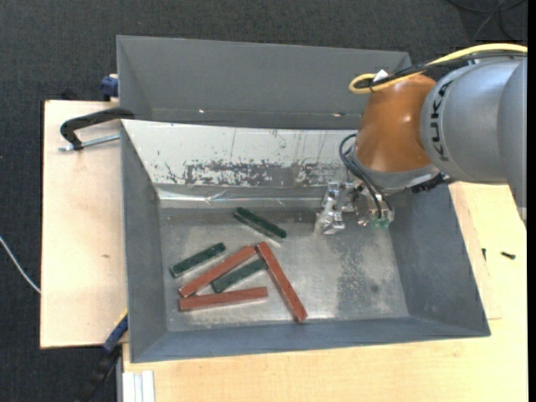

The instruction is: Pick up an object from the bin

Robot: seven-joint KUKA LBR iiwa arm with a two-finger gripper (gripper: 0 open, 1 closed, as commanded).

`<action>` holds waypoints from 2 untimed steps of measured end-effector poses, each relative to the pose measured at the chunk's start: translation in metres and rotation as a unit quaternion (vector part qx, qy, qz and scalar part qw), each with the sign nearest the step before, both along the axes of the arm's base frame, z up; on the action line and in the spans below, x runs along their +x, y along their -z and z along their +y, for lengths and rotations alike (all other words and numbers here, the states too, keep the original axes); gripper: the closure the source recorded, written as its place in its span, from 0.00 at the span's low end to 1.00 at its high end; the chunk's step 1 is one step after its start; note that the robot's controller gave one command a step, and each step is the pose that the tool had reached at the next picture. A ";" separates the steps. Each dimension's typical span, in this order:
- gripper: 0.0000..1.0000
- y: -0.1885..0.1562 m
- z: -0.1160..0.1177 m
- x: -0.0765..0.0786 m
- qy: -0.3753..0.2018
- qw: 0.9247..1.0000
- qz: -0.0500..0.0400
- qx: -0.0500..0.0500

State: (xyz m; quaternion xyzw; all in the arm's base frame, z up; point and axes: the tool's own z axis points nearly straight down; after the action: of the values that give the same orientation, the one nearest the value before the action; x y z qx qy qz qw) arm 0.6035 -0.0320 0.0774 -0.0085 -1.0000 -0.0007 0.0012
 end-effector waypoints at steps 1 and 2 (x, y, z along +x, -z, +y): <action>0.00 0.002 0.000 0.002 0.001 1.000 -0.008 -0.001; 0.00 0.002 0.000 0.002 0.001 1.000 -0.008 -0.001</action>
Offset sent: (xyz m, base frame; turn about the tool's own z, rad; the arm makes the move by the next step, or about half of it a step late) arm 0.0000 0.0000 0.0000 0.0000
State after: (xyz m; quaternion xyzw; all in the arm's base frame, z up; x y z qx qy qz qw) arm 0.6055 -0.0321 0.0751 -0.0092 -0.9999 -0.0001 -0.0072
